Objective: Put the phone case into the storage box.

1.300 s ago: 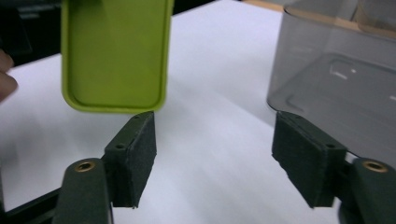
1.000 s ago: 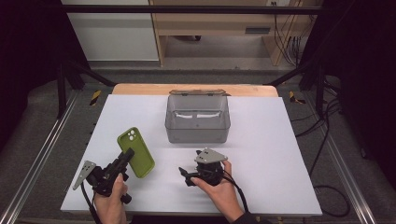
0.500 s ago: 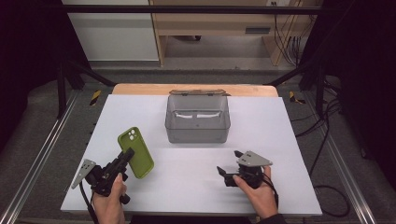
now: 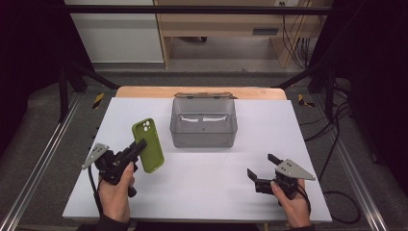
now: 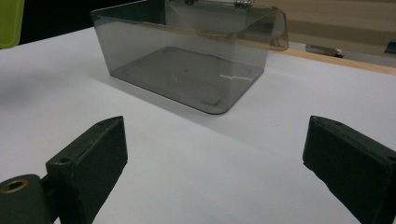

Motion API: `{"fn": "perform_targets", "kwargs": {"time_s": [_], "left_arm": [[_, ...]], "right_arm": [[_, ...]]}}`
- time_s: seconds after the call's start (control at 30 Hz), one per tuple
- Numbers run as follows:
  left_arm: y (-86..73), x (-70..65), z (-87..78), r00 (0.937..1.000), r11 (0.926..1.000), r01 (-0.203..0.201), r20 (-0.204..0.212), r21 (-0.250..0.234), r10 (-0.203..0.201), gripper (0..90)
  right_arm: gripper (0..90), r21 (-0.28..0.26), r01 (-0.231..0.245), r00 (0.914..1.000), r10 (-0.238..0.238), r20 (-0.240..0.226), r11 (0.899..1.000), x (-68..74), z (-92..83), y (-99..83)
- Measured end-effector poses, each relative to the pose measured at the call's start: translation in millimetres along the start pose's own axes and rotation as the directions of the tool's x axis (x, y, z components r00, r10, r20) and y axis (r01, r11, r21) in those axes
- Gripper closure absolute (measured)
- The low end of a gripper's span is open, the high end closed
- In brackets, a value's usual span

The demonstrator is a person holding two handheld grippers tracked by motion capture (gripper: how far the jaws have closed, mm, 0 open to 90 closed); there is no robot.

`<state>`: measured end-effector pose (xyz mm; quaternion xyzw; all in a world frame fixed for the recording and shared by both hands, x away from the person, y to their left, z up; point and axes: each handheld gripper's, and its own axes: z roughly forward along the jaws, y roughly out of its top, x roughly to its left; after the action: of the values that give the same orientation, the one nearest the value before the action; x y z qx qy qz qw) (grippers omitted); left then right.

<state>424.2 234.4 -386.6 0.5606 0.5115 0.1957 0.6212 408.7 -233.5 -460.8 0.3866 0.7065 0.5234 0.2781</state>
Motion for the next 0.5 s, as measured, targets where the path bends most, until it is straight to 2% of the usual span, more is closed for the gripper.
{"fn": "perform_targets", "kwargs": {"time_s": [0.1,0.17,0.3,0.5], "left_arm": [[13.6,-12.8,15.9,0.9996,0.999,-0.024,0.015,0.036,0.024,77.6],[22.5,-22.0,26.4,0.999,0.9979,-0.038,0.026,0.053,0.036,77.6],[38.5,-37.9,45.6,0.9978,0.9958,-0.056,0.038,0.073,0.054,77.6],[55.7,-50.5,73.9,0.997,0.9933,-0.072,0.034,0.09,0.07,77.6]], "right_arm": [[6.7,-0.021,0.008,0.9999,-0.007,0.013,1.0,-3.1,-3.9,-2.1],[6.5,-0.038,-0.001,1.0,0.002,0.003,0.999,-3.9,-6.1,-2.8],[5.9,-0.047,0.0,1.0,0.001,0.008,0.999,-3.5,-7.7,-3.3],[4.6,-0.055,-0.02,0.9998,0.02,-0.006,0.998,-7.0,-9.0,-5.2]]}}
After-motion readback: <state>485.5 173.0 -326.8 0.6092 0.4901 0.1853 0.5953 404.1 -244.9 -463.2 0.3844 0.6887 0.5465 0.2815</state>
